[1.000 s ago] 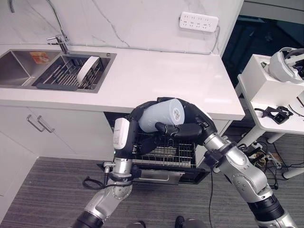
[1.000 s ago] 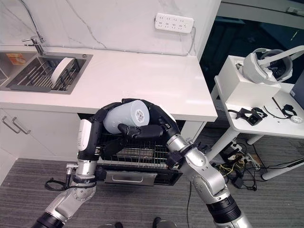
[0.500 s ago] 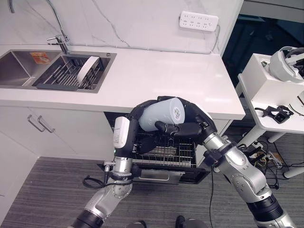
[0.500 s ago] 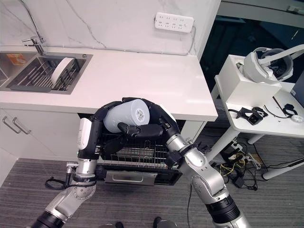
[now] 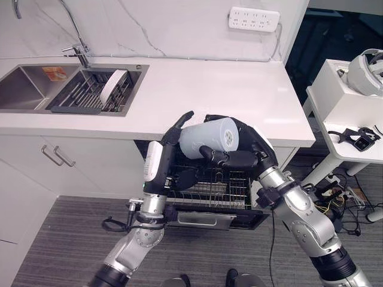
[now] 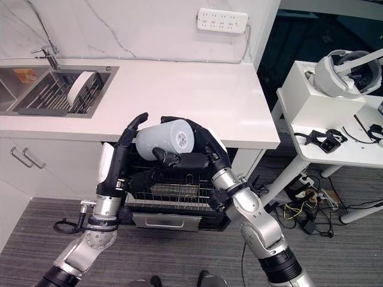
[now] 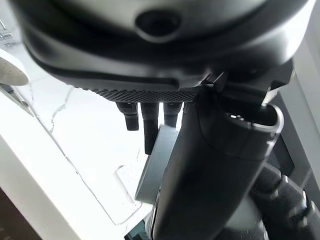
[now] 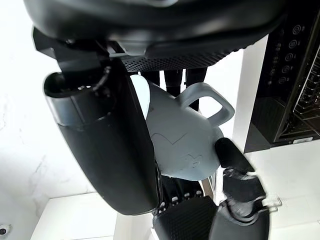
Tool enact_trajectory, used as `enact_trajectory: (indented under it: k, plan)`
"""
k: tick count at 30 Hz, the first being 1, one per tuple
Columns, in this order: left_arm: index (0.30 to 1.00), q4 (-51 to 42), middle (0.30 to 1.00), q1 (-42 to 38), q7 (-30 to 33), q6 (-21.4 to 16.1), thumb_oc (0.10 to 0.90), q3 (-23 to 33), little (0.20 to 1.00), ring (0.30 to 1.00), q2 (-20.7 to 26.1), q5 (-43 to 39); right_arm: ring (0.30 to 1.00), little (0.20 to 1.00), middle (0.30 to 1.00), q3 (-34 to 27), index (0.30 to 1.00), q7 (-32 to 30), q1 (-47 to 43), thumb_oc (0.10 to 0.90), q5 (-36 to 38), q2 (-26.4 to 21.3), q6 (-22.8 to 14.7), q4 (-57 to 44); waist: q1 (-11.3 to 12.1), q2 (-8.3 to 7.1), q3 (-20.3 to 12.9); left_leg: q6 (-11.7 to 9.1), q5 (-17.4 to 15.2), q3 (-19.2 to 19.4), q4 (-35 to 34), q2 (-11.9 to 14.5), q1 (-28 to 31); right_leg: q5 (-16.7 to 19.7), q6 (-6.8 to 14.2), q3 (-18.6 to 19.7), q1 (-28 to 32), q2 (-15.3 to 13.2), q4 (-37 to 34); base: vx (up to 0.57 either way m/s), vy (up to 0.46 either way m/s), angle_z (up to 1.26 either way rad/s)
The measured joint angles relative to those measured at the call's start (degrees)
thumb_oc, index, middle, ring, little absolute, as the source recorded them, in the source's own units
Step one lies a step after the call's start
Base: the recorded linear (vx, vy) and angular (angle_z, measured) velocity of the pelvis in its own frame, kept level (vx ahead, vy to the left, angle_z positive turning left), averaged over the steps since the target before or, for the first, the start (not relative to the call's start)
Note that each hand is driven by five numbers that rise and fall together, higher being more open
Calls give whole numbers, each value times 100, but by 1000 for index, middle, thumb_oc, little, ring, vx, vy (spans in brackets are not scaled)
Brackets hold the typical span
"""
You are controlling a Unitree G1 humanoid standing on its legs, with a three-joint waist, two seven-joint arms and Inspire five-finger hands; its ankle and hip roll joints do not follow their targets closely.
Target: Place the dishes in the dishwasher.
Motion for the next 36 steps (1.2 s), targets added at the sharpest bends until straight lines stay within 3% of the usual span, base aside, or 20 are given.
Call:
enact_trajectory:
  k: [8, 19, 28, 31, 34, 36]
  plan:
    - [900, -151, 900, 343, 60, -259, 800, 909, 900, 900, -6, 9, 300, 300, 300, -422, 300, -147, 483, 400, -4, -28, -55, 98, 71, 12, -2, -7, 5, 21, -53, -8, 63, -20, 0, 6, 26, -5, 5, 0, 0, 0]
    - [900, -153, 900, 770, 25, -295, 800, 1555, 900, 900, 0, -3, 300, 300, 300, -727, 300, -88, 1148, 400, -328, -22, -163, 243, 55, 40, 0, -7, 5, 22, -61, -19, 61, -26, 6, 4, 18, -22, 17, 0, 0, 0]
    - [900, -386, 900, 1119, -1664, -38, 800, 1619, 900, 900, 415, -1041, 300, 300, 300, -900, 300, 388, 1515, 400, -673, -27, 92, 644, -43, 120, 3, -9, 2, -4, -73, -26, 5, -118, 8, -2, -67, -38, 118, 11, -3, 2]
    - [900, -534, 900, 1038, -2006, 98, 800, 1687, 900, 900, 427, -1507, 300, 300, 300, -967, 300, 420, 1483, 400, -835, -166, 84, 631, -59, 178, 77, -16, 30, -42, 90, -17, -487, -86, -34, 14, -535, -17, 256, -183, -19, 3]
    - [900, -608, 900, 642, -2616, 454, 800, 1631, 900, 900, 514, -1873, 300, 300, 300, -988, 300, 395, 1260, 400, -1155, -447, 98, 646, -61, 316, 548, 0, 147, -94, 183, -15, -907, 42, -80, 1, -911, -5, 309, -155, -4, 6]
    - [900, -681, 900, 525, -3151, 753, 800, 1503, 900, 900, 974, -2254, 300, 300, 300, -990, 300, 370, 1127, 400, -1361, -677, 97, 648, -74, 328, 780, -3, 218, -109, 181, -6, -1096, 85, -108, -6, -1100, -4, 334, -91, 22, 3]
